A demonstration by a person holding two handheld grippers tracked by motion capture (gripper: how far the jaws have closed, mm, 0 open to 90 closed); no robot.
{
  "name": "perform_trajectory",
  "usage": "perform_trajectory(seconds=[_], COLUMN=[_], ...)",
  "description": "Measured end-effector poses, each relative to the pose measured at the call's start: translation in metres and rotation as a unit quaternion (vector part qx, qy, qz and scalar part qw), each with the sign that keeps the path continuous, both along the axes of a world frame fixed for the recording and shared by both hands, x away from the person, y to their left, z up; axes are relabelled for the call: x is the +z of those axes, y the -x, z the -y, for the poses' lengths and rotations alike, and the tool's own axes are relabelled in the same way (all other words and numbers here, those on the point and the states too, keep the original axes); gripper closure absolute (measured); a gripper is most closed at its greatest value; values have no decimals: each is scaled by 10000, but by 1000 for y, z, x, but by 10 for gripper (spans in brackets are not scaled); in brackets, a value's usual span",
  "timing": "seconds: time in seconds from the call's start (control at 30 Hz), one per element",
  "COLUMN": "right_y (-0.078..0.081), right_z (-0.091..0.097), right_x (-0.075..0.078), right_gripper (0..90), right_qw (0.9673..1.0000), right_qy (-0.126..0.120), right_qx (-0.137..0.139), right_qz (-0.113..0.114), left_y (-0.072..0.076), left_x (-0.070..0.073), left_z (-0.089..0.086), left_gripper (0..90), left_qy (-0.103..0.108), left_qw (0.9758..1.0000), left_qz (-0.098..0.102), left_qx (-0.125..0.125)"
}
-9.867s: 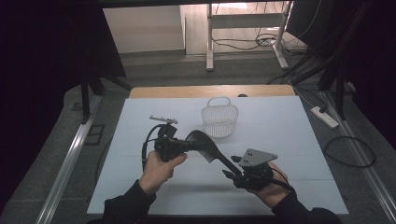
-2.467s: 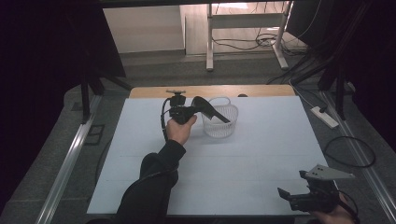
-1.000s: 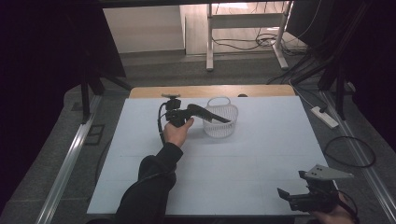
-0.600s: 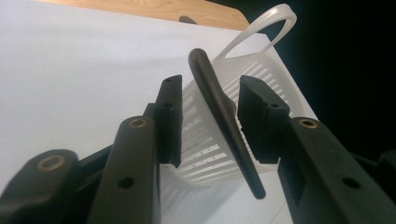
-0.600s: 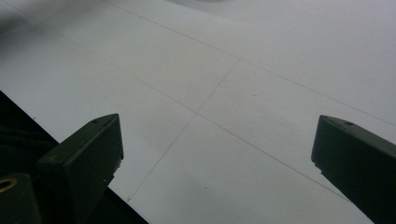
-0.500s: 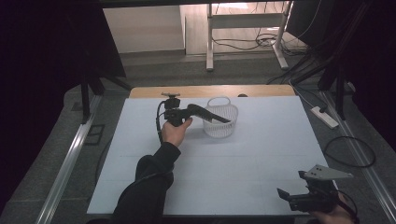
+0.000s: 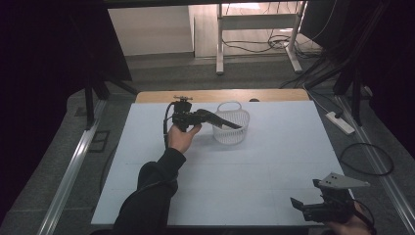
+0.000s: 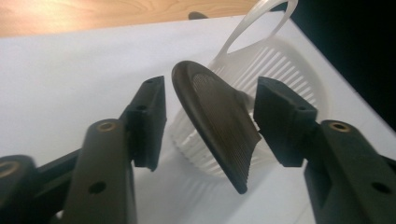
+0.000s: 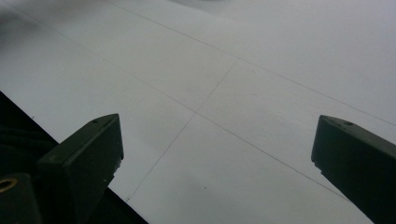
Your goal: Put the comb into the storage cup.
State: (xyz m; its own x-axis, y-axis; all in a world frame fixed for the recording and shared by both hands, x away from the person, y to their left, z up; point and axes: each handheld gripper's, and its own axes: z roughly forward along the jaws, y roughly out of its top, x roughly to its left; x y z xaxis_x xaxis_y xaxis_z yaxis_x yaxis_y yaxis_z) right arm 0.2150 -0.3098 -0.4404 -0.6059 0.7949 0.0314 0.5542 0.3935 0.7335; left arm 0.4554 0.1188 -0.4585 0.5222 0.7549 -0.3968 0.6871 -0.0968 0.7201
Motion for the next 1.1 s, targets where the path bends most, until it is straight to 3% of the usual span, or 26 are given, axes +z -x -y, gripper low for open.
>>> perform_trajectory(seconds=[0.23,0.4,0.73,0.9,1.1], right_y=[0,0,0,0,0], right_z=[0,0,0,0,0], right_x=[0,0,0,0,0], right_gripper=[28,28,28,27,28], right_qw=[10000,10000,10000,10000,10000], right_qy=[-1,-2,4,10,8], right_qx=[-12,-10,-10,-8,-10], right_qz=[-1,-2,-8,-16,-11], left_y=[1,2,5,6,6], left_x=[6,8,14,16,19], left_z=[2,3,3,2,-2], left_gripper=[356,292,173,97,56], left_qy=[-424,-601,-1039,-1206,-1157], left_qw=[9988,9974,9922,9897,9905], left_qz=[224,361,577,646,590], left_qx=[-93,-164,-368,-411,-443])
